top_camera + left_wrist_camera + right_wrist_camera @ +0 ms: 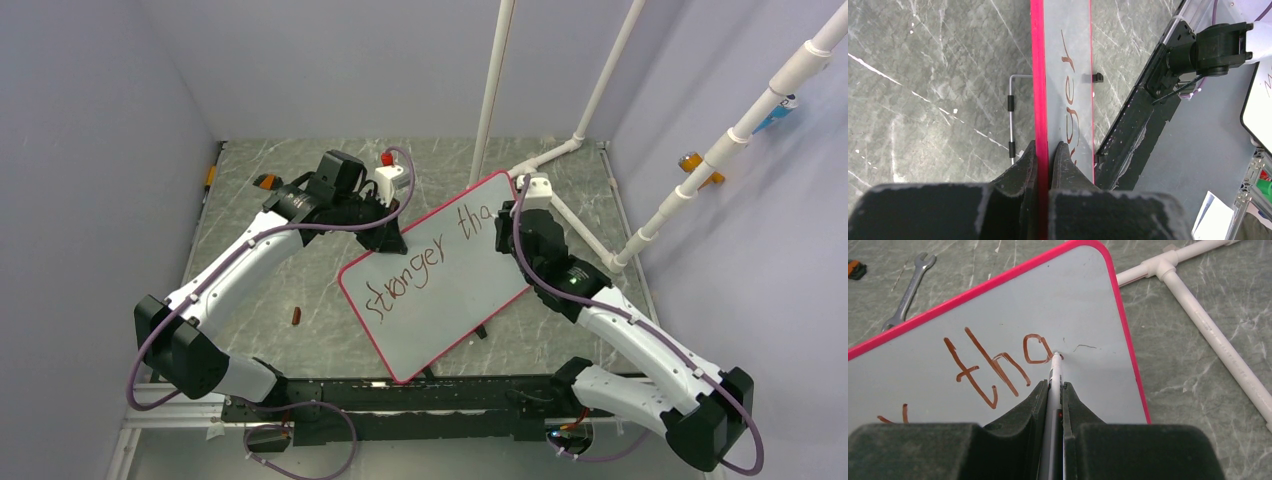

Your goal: Write a sentence on the whiteboard

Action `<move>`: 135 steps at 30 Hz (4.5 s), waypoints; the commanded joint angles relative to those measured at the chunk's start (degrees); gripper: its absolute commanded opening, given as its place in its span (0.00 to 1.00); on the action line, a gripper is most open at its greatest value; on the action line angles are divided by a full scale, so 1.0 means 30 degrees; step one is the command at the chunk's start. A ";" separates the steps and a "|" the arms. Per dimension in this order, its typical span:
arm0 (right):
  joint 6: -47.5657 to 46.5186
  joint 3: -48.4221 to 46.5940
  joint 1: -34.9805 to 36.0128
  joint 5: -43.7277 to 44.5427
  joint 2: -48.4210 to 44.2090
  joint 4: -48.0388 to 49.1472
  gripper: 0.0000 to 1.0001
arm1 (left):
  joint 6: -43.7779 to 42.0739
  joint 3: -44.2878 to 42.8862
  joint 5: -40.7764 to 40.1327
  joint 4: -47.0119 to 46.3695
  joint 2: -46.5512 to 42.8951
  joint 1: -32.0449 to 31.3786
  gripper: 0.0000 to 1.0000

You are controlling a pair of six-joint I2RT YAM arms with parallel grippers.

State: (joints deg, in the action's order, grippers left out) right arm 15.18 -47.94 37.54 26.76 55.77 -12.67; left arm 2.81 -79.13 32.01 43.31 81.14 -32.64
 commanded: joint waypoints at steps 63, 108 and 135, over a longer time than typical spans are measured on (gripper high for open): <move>0.1554 -0.0236 -0.6229 -0.7687 -0.1256 0.2421 0.00 | -0.3941 -0.0019 -0.4062 -0.0870 -0.0205 -0.0316 0.00; 0.1849 0.0933 -0.6214 -0.9920 -0.0956 0.2143 0.00 | -0.3962 -0.0022 -0.4122 -0.0808 -0.0153 -0.0454 0.00; 0.1771 0.0325 -0.6215 -0.7494 -0.1121 0.1261 0.00 | -0.4003 -0.0023 -0.4224 -0.0784 -0.0168 -0.0574 0.00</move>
State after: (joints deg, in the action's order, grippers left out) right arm 20.60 -42.48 19.05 2.81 50.94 -10.33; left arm 2.83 -79.15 30.96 43.05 80.82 -33.56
